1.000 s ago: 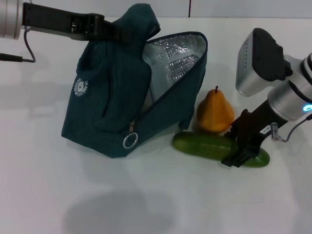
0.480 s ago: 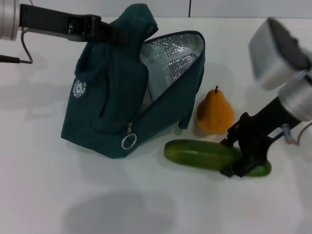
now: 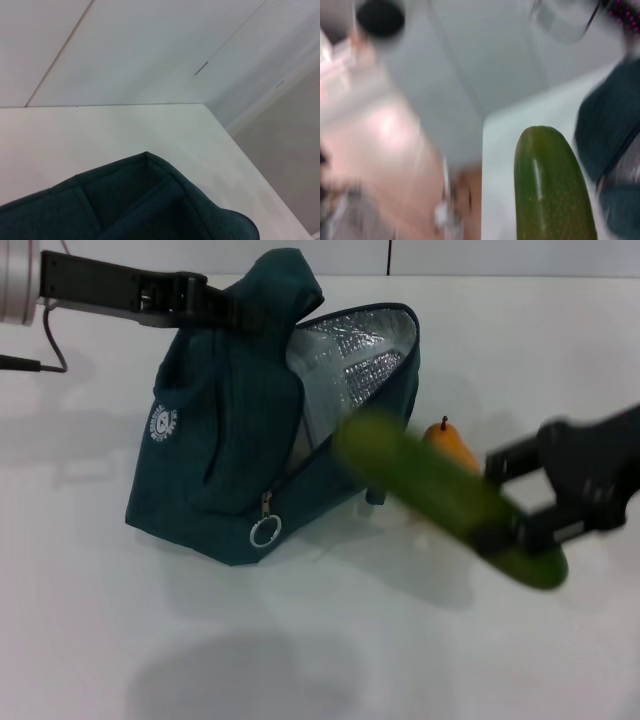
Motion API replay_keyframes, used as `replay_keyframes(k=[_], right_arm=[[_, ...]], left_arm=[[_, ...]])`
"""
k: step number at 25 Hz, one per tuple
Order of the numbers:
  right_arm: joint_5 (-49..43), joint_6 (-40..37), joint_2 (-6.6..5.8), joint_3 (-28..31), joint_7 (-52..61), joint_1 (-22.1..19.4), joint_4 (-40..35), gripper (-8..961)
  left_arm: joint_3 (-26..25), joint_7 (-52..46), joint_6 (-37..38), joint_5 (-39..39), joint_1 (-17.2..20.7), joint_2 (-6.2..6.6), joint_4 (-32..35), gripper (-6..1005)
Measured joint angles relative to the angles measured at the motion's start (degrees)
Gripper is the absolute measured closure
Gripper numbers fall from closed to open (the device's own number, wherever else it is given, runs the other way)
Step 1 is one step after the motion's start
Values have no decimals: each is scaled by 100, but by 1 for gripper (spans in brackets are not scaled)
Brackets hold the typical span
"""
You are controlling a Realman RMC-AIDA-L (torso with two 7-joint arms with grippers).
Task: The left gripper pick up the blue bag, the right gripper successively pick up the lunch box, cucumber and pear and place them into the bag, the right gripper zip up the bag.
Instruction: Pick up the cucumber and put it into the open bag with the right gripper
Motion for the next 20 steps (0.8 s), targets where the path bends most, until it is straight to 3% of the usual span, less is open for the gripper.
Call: replay_keyframes(k=[4,7,10,14,20], right_arm=[[578,88,-154,683,-294,-11,993,318],[844,159,-166,1032,-537,-46,1446,318],[1172,271,-99,1231,-729,-163,1608,319],[1551,591,80,1247,-1011,-293,1716,319],[1999,953,120,1201,-1644,-278,2306,319]], left_arm=[[-27,-26,1,-15,-1,-5,-21,959],[-25,-73,7,-131,-2,-10,-44,960],[-9,-124,14,-219,-6,-26,-63,960],[-6,-158,12,-350,-7,-77,-151,960],[-12,-152,2,-605,-22,-109,-478,959]])
